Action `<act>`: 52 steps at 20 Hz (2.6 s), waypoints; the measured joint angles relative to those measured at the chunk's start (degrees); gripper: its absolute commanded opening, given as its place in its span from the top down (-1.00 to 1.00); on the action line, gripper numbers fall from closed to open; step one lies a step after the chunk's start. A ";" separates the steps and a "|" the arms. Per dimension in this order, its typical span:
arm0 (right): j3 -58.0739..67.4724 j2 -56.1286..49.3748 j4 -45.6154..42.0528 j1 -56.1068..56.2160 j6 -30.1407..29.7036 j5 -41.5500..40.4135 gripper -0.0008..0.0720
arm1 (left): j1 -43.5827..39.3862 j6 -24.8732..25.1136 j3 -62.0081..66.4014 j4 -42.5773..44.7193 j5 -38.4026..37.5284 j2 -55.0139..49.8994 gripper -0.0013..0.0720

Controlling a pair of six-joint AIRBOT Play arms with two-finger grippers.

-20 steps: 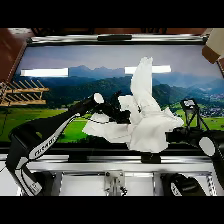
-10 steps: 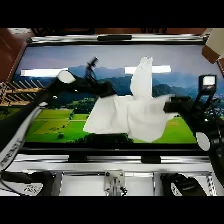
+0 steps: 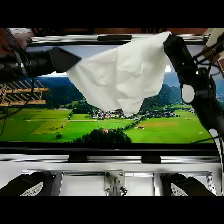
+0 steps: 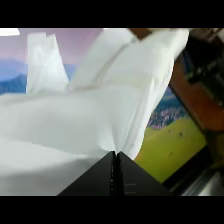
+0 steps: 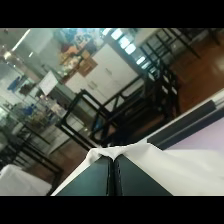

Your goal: Fold the shirts.

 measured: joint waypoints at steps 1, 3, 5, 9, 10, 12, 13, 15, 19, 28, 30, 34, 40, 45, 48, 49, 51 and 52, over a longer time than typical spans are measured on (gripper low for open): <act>2.93 -0.63 -1.05 0.15 -0.07 4.04 0.84 | -2.54 -2.23 -1.75 3.28 -2.10 1.31 0.86; 7.04 0.04 -2.54 0.20 -4.70 14.93 0.84 | -9.29 -5.99 -6.62 7.58 -3.39 2.73 0.86; 9.18 2.14 -3.63 0.02 -13.42 29.38 0.84 | -18.08 -9.38 -12.85 9.94 -0.57 2.60 0.86; 10.86 6.40 -9.94 -0.22 -30.53 62.71 0.84 | -35.56 -13.81 -21.27 7.23 13.20 -3.74 0.84; 11.06 7.26 -12.44 -0.24 -33.35 68.85 0.84 | -38.95 -14.03 -21.70 6.03 15.74 -6.12 0.51; 11.28 8.70 -16.28 -0.28 -37.59 78.31 0.84 | -43.74 -13.42 -21.24 4.33 18.64 -10.69 -0.68; 11.30 9.18 -17.09 -0.33 -39.01 81.83 0.84 | -44.94 -12.57 -20.44 3.80 19.52 -12.50 -0.75; 10.38 9.94 -16.87 -0.31 -41.07 86.62 0.84 | -44.81 -9.88 -18.40 3.32 18.88 -14.71 -0.75; 3.78 13.27 -14.84 -0.17 -42.53 92.06 0.84 | -36.11 -4.94 -13.51 6.40 12.70 -16.55 -0.75; -4.37 31.06 -5.77 -0.17 -46.64 96.04 0.84 | -19.76 -0.37 -6.10 0.09 9.44 -26.80 -0.94; -4.61 32.52 -3.82 -0.17 -47.10 100.32 0.84 | -20.06 0.63 -4.24 -4.42 9.77 -30.47 -0.94; -4.83 33.70 0.39 -0.17 -48.00 105.18 0.84 | -23.30 4.37 0.42 -14.14 10.67 -36.57 -0.94; -4.87 34.10 2.62 -0.17 -48.54 107.58 0.84 | -28.28 7.43 6.78 -19.80 10.73 -44.33 -0.94; -4.85 34.10 2.91 -0.17 -48.83 107.86 0.84 | -27.69 8.98 8.02 -16.85 6.34 -46.60 -0.91; -4.87 34.10 2.78 -0.17 -49.05 107.97 0.84 | -27.50 8.74 8.24 -15.80 5.66 -47.41 -0.90; -4.85 34.10 2.71 -0.17 -49.13 108.00 0.84 | -27.74 8.72 8.24 -15.82 5.40 -47.87 -0.90; -4.85 34.10 2.69 -0.17 -49.16 108.08 0.84 | -28.48 8.50 8.31 -17.27 6.95 -48.76 -0.89; -4.85 34.10 2.69 -0.17 -49.18 108.10 0.84 | -29.05 8.46 8.31 -18.01 8.22 -49.20 -0.87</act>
